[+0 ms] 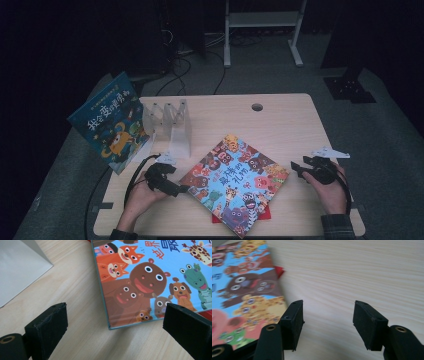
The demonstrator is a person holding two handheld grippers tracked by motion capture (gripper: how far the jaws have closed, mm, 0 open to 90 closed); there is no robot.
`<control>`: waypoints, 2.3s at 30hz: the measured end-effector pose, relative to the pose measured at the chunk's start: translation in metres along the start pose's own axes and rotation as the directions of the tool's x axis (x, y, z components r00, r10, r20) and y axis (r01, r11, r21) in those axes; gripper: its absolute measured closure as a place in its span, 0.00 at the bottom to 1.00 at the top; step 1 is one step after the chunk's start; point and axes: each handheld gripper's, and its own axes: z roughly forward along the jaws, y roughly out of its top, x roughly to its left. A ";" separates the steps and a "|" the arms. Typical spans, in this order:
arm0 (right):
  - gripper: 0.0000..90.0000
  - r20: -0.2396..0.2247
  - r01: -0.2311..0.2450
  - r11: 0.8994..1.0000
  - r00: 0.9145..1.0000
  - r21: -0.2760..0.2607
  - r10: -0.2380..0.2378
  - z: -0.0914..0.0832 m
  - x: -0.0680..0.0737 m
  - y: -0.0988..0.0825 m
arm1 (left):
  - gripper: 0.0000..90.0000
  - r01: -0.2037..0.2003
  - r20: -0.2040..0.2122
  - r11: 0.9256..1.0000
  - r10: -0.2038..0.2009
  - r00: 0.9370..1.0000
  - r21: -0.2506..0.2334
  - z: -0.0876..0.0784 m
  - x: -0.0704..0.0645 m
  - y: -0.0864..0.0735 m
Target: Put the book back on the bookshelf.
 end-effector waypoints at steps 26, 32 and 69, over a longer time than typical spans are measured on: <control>0.45 -0.204 0.043 0.998 0.978 0.047 -0.033 0.018 0.029 -0.005 | 0.05 -0.019 0.059 1.000 0.019 0.998 0.009 0.014 -0.008 0.000; 0.45 -0.192 0.050 0.998 0.980 0.041 -0.042 0.020 0.032 -0.004 | 0.06 -0.002 0.084 1.000 0.002 0.996 0.008 0.014 -0.007 -0.003; 0.66 -0.221 0.143 0.990 0.965 0.001 -0.139 0.011 0.060 0.004 | 0.05 0.062 0.115 0.998 -0.064 0.991 0.023 -0.002 0.003 -0.020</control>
